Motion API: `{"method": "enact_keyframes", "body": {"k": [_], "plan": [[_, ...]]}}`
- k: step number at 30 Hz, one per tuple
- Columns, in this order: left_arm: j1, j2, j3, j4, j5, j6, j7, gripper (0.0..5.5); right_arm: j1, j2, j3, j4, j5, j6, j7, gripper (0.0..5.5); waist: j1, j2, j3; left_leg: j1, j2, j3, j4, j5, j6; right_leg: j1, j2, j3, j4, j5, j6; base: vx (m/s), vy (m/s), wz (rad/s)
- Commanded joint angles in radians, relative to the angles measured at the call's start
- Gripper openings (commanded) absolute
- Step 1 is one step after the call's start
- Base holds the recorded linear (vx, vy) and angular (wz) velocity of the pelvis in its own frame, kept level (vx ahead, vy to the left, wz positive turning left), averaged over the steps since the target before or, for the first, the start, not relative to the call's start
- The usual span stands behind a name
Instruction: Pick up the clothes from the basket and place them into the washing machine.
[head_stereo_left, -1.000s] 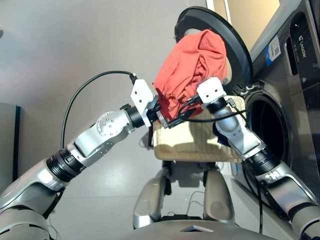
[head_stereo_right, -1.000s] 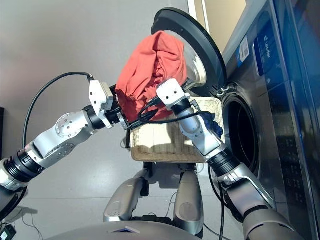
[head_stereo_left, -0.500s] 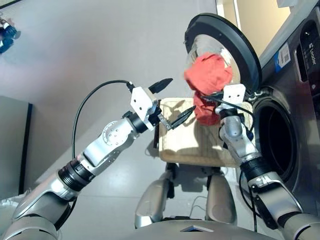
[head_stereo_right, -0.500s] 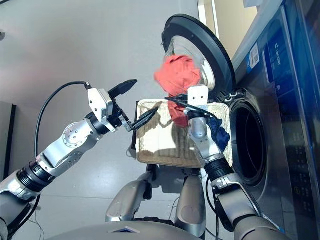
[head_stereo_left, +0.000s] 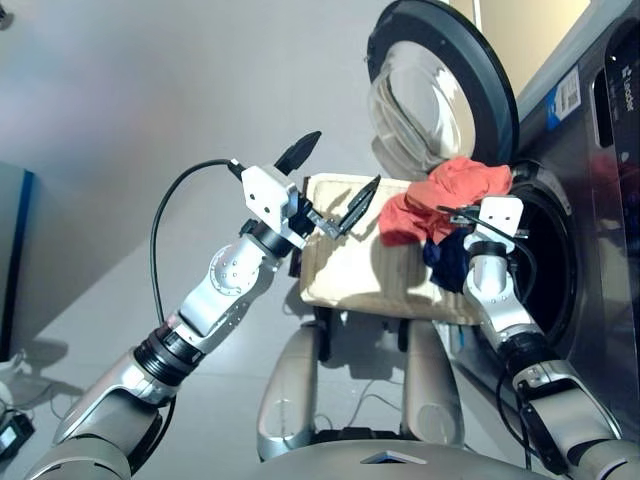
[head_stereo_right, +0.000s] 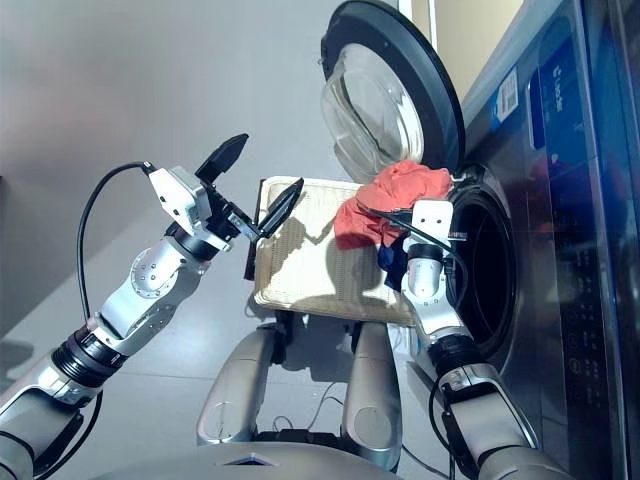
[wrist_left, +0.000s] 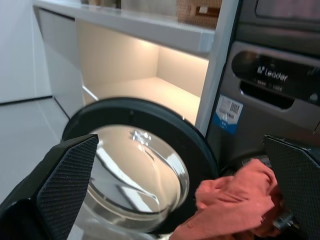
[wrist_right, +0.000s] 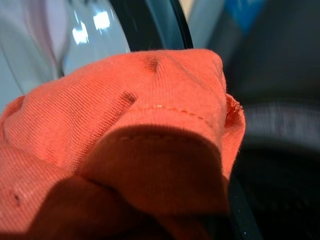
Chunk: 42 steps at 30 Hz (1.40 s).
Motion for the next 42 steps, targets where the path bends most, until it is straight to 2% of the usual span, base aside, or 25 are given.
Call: {"method": "enact_keyframes", "body": {"k": [1,6,9,11,15,24,25,26,27,30,36,39,40,41,42], "plan": [[0.002,-0.038,0.061,-0.058,0.053,-0.088,0.036,5.5,-0.01,-0.004,-0.036,-0.031,-0.013,-0.095,-0.029,0.0,-0.01,0.006,-0.003,0.006,0.036,-0.021,0.131,-0.102,-0.015,0.029,-0.01,0.032,-0.034,0.061,0.083,0.0,0.0,0.0],[-0.004,-0.071,0.068,-0.062,0.04,-0.098,0.069,5.5,-0.01,0.035,-0.136,0.11,0.025,-0.097,-0.147,0.0,-0.02,0.005,0.017,-0.04,0.035,-0.013,0.156,-0.111,-0.012,-0.021,-0.008,0.043,-0.016,0.059,0.079,0.0,0.0,0.0],[-0.015,-0.084,0.062,-0.068,0.038,-0.096,0.077,5.5,-0.036,0.044,-0.218,0.187,0.102,-0.104,-0.188,0.0,-0.023,0.008,0.027,-0.075,0.033,-0.012,0.171,-0.116,-0.01,-0.052,-0.009,0.048,-0.009,0.058,0.079,-0.034,0.013,-0.01],[-0.037,-0.097,0.05,-0.07,0.035,-0.1,0.088,5.5,-0.081,0.032,-0.275,0.289,0.187,-0.106,-0.212,0.0,-0.022,0.019,0.037,-0.104,0.029,-0.011,0.18,-0.116,-0.009,-0.08,-0.011,0.049,0.0,0.056,0.078,-0.06,0.018,-0.035],[-0.06,-0.112,0.036,-0.07,0.036,-0.099,0.104,5.5,-0.134,-0.006,-0.317,0.371,0.253,-0.109,-0.236,0.0,-0.016,0.032,0.047,-0.134,0.024,-0.013,0.192,-0.117,-0.009,-0.11,-0.012,0.051,0.013,0.054,0.076,0.0,0.0,0.0],[-0.097,-0.13,0.014,-0.068,0.024,-0.1,0.129,5.5,-0.27,-0.179,-0.376,0.477,0.384,-0.116,-0.259,0.0,-0.001,0.062,0.077,-0.218,0.021,-0.011,0.233,-0.118,-0.009,-0.194,-0.014,0.064,0.052,0.051,0.073,0.0,0.0,0.0],[-0.099,-0.126,0.015,-0.07,0.025,-0.1,0.131,5.5,-0.283,-0.205,-0.386,0.478,0.391,-0.118,-0.268,0.0,-0.002,0.064,0.082,-0.225,0.022,-0.011,0.245,-0.13,-0.011,-0.2,-0.016,0.064,0.063,0.039,0.073,0.0,0.0,0.0],[-0.102,-0.125,0.016,-0.071,0.026,-0.101,0.133,5.5,-0.292,-0.221,-0.388,0.476,0.393,-0.12,-0.272,0.0,-0.002,0.065,0.082,-0.233,0.022,-0.01,0.24,-0.119,-0.011,-0.209,-0.016,0.065,0.059,0.05,0.073,0.0,0.0,0.0],[-0.101,-0.126,0.019,-0.071,0.025,-0.101,0.135,5.5,-0.301,-0.24,-0.396,0.472,0.405,-0.126,-0.275,0.0,-0.002,0.067,0.084,-0.237,0.023,-0.009,0.249,-0.13,-0.011,-0.214,-0.017,0.066,0.068,0.039,0.073,0.0,0.0,0.0],[-0.097,-0.125,0.024,-0.073,0.017,-0.102,0.136,5.5,-0.337,-0.31,-0.418,0.47,0.428,-0.138,-0.294,0.0,0.001,0.07,0.084,-0.261,0.023,-0.009,0.25,-0.12,-0.012,-0.24,-0.018,0.068,0.068,0.049,0.072,0.0,0.0,0.0],[-0.093,-0.103,0.031,-0.086,-0.006,-0.098,0.155,5.5,-0.431,-0.459,-0.49,0.526,0.585,-0.188,-0.341,0.0,0.001,0.068,0.084,-0.293,0.028,-0.008,0.276,-0.14,-0.019,-0.277,-0.014,0.073,0.095,0.03,0.07,0.0,0.0,0.0],[-0.09,-0.088,0.034,-0.096,-0.014,-0.096,0.166,5.5,-0.467,-0.517,-0.49,0.572,0.666,-0.184,-0.325,0.0,-0.001,0.068,0.084,-0.317,0.03,-0.007,0.287,-0.133,-0.02,-0.302,-0.012,0.078,0.102,0.041,0.069,0.0,0.0,0.0],[-0.088,-0.082,0.039,-0.102,-0.014,-0.095,0.169,5.5,-0.473,-0.534,-0.49,0.577,0.684,-0.185,-0.317,0.0,-0.003,0.069,0.084,-0.321,0.032,-0.006,0.297,-0.146,-0.022,-0.306,-0.01,0.079,0.112,0.028,0.07,0.0,0.0,0.0],[-0.085,-0.078,0.045,-0.107,-0.013,-0.095,0.171,5.5,-0.473,-0.545,-0.49,0.578,0.693,-0.182,-0.312,0.0,-0.005,0.069,0.084,-0.33,0.032,-0.005,0.296,-0.135,-0.022,-0.315,-0.01,0.081,0.109,0.04,0.069,0.0,0.0,0.0],[-0.083,-0.076,0.05,-0.114,-0.013,-0.095,0.174,5.5,-0.474,-0.554,-0.488,0.582,0.702,-0.178,-0.308,0.0,-0.005,0.069,0.084,-0.334,0.035,-0.003,0.305,-0.148,-0.023,-0.32,-0.01,0.081,0.121,0.028,0.069,0.0,0.0,0.0]]}}
